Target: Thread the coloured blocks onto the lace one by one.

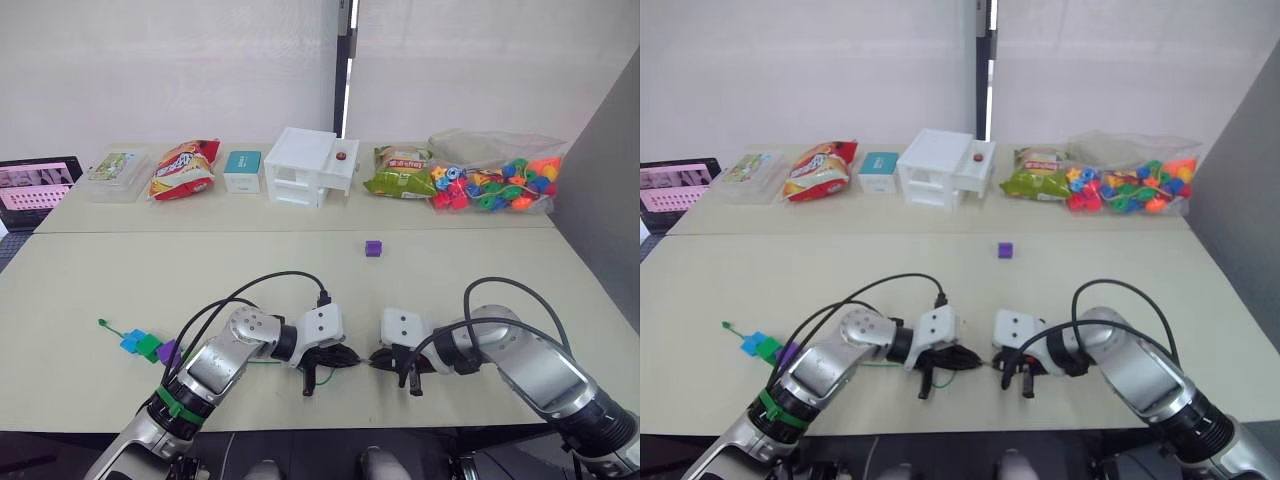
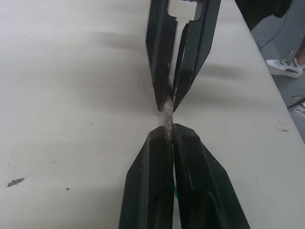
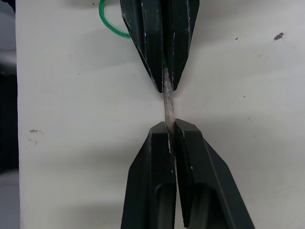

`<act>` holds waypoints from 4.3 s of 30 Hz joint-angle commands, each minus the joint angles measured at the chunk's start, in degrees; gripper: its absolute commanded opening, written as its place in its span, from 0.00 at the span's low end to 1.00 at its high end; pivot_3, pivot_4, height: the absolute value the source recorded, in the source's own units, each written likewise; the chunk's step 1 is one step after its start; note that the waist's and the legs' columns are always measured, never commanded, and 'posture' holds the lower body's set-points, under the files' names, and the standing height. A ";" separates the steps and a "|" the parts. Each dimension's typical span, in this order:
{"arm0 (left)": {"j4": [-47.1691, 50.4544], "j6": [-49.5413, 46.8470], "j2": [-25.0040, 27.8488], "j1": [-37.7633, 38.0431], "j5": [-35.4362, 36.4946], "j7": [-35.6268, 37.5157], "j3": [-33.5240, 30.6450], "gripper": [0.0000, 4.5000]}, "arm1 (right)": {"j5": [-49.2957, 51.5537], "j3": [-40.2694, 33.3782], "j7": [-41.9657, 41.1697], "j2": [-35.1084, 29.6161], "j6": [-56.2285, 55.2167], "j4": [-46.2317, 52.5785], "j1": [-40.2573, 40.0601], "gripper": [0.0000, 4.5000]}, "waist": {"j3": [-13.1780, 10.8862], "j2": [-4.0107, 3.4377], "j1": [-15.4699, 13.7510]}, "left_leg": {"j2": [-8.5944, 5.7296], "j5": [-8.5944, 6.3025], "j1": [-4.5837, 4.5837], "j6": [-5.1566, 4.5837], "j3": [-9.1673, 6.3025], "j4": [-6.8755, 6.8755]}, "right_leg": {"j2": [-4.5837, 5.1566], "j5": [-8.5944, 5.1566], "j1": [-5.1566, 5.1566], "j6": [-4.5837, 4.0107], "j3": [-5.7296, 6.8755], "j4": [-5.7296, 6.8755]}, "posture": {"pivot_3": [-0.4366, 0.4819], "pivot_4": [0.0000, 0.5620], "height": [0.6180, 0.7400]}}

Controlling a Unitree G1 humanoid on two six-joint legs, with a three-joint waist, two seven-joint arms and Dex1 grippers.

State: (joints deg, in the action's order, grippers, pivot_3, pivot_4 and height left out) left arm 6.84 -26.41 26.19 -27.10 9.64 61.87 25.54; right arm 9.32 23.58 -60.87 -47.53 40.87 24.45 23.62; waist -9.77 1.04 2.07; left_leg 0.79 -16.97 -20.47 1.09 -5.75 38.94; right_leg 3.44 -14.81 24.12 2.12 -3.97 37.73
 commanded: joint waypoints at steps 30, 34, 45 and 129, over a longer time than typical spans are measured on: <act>12.89 -6.80 13.62 7.18 5.58 0.65 -10.00 0.00 | -6.96 -24.82 60.58 45.78 -18.47 -38.68 10.81 1.00 | 0.02 -0.04 0.94 | 0.00 0.06 0.11 0.10 -0.03 -0.21 | 0.01 0.02 0.18 -0.04 -0.03 0.32 | 0.48 0.27 1.00; 13.15 -6.86 14.18 7.48 5.65 0.30 -10.37 0.00 | -8.67 -24.62 62.99 47.39 -26.82 -50.16 14.82 1.00 | 0.02 -0.05 1.72 | 0.01 0.06 0.14 0.10 -0.04 -0.27 | 0.00 0.03 0.18 -0.05 -0.03 0.34 | 0.48 0.27 1.00; 14.89 -7.57 14.75 8.66 6.25 -1.51 -10.45 0.00 | -6.85 -29.80 67.04 48.73 -42.01 -79.91 28.89 0.88 | 0.03 -0.06 2.46 | 0.01 0.07 0.18 0.12 -0.04 -0.28 | 0.00 0.04 0.17 -0.07 -0.07 0.36 | 0.48 0.27 1.00; 12.26 -6.08 11.17 6.67 6.27 -2.13 -7.08 0.00 | -3.73 -0.86 -19.68 0.77 -38.18 -25.33 10.54 0.99 | 0.03 0.02 0.35 | 0.02 0.05 0.03 0.08 0.04 -0.13 | 0.03 0.00 0.01 0.01 -0.02 -0.05 | 0.48 0.27 1.00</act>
State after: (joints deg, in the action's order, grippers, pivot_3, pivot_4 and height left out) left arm 17.12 -32.70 36.99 -20.39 15.76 60.01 19.36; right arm 5.97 22.97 -79.37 -46.79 5.03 -0.25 33.22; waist -9.74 1.06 2.42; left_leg 0.81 -16.93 -20.43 1.17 -5.71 38.81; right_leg 3.47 -14.81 24.12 2.13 -3.99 37.68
